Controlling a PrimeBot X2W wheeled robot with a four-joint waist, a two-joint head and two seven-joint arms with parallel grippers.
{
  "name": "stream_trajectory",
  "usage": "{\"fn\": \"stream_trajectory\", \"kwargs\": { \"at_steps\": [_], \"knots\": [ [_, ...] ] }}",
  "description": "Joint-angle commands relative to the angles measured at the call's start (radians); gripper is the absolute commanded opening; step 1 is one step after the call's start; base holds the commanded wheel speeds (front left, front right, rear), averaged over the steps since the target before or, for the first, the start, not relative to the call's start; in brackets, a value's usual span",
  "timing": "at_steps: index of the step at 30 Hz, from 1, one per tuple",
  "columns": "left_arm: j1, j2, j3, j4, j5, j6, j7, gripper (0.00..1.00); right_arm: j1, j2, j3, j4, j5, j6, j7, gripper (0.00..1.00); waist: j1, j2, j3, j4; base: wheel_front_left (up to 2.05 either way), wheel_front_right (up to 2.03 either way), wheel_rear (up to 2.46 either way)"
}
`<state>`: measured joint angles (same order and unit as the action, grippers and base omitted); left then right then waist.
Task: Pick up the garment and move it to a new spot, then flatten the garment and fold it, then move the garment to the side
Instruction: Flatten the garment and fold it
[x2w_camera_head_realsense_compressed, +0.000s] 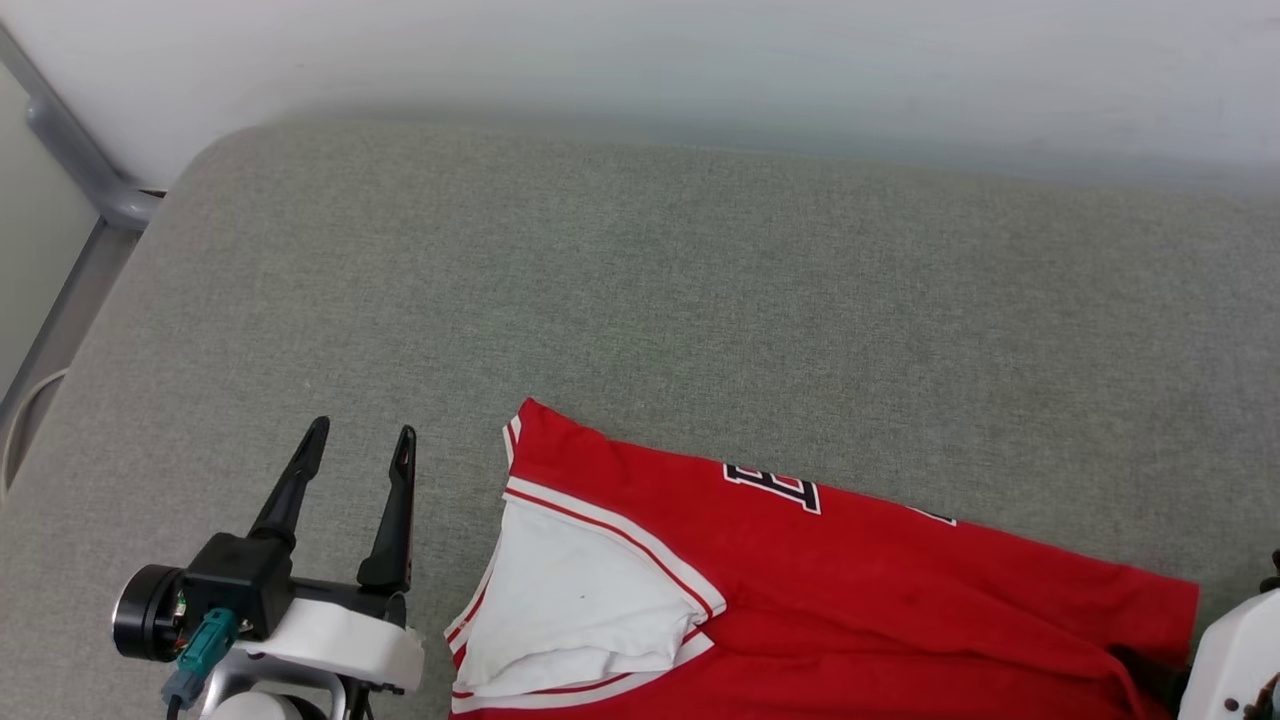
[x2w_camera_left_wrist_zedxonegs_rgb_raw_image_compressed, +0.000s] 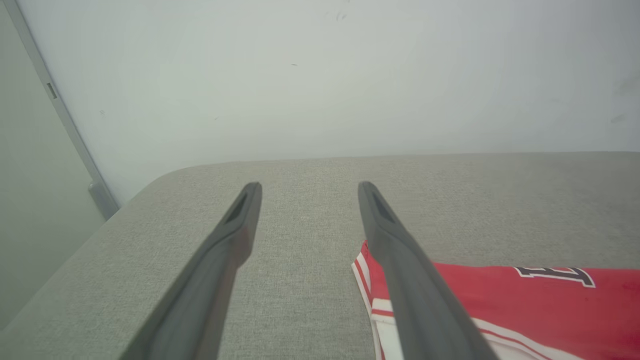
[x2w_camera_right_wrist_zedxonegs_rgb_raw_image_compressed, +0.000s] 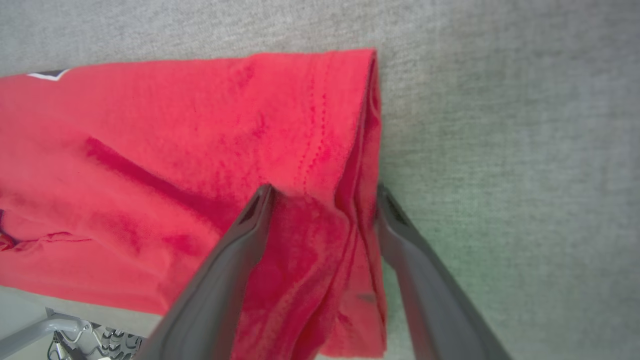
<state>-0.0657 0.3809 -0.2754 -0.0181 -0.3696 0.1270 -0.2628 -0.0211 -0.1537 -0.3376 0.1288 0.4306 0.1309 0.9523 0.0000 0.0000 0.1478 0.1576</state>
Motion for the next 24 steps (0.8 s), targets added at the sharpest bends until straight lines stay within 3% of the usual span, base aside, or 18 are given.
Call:
{"fn": "stream_trajectory", "kwargs": {
  "at_steps": [1, 7, 13, 14, 15, 16, 24],
  "knots": [
    [0.007, -0.007, 0.008, 0.003, 0.005, -0.006, -0.002, 1.0, 0.004, 0.026, 0.019, 0.018, 0.001, -0.001, 0.009, 1.0, 0.0, 0.0, 0.005, 0.002, 0.0, 0.0, 0.0],
    [-0.007, -0.063, 0.063, 0.032, 0.053, -0.068, -0.002, 1.0, 0.0, 0.083, 0.103, 0.061, 0.027, 0.002, -0.013, 1.0, 0.0, 0.0, 0.022, 0.005, 0.0, 0.0, 0.0],
    [-0.001, -0.092, 0.099, 0.052, 0.081, -0.103, -0.002, 1.0, -0.001, 0.098, 0.145, 0.074, 0.053, 0.006, -0.04, 0.98, 0.0, 0.0, 0.011, 0.002, 0.0, 0.0, 0.0],
    [0.001, -0.096, 0.106, 0.056, 0.086, -0.109, -0.002, 1.0, -0.001, 0.096, 0.15, 0.077, 0.05, 0.006, -0.045, 0.49, 0.0, 0.0, 0.008, 0.001, 0.0, 0.0, 0.0],
    [0.004, -0.098, 0.111, 0.059, 0.089, -0.113, -0.002, 1.0, 0.0, 0.09, 0.153, 0.079, 0.042, 0.006, -0.053, 0.09, 0.0, 0.0, 0.005, 0.001, 0.0, 0.0, 0.0],
    [0.008, -0.102, 0.117, 0.06, 0.094, -0.117, -0.002, 1.0, 0.001, 0.082, 0.155, 0.081, 0.037, 0.005, -0.061, 0.0, 0.0, 0.0, 0.002, 0.0, 0.0, 0.0, 0.0],
    [0.022, -0.126, 0.157, 0.068, 0.122, -0.147, -0.002, 1.0, -0.013, 0.005, 0.12, 0.09, 0.019, -0.001, -0.134, 0.0, 0.0, 0.0, -0.018, -0.009, 0.0, 0.0, 0.0]
  ]
}}
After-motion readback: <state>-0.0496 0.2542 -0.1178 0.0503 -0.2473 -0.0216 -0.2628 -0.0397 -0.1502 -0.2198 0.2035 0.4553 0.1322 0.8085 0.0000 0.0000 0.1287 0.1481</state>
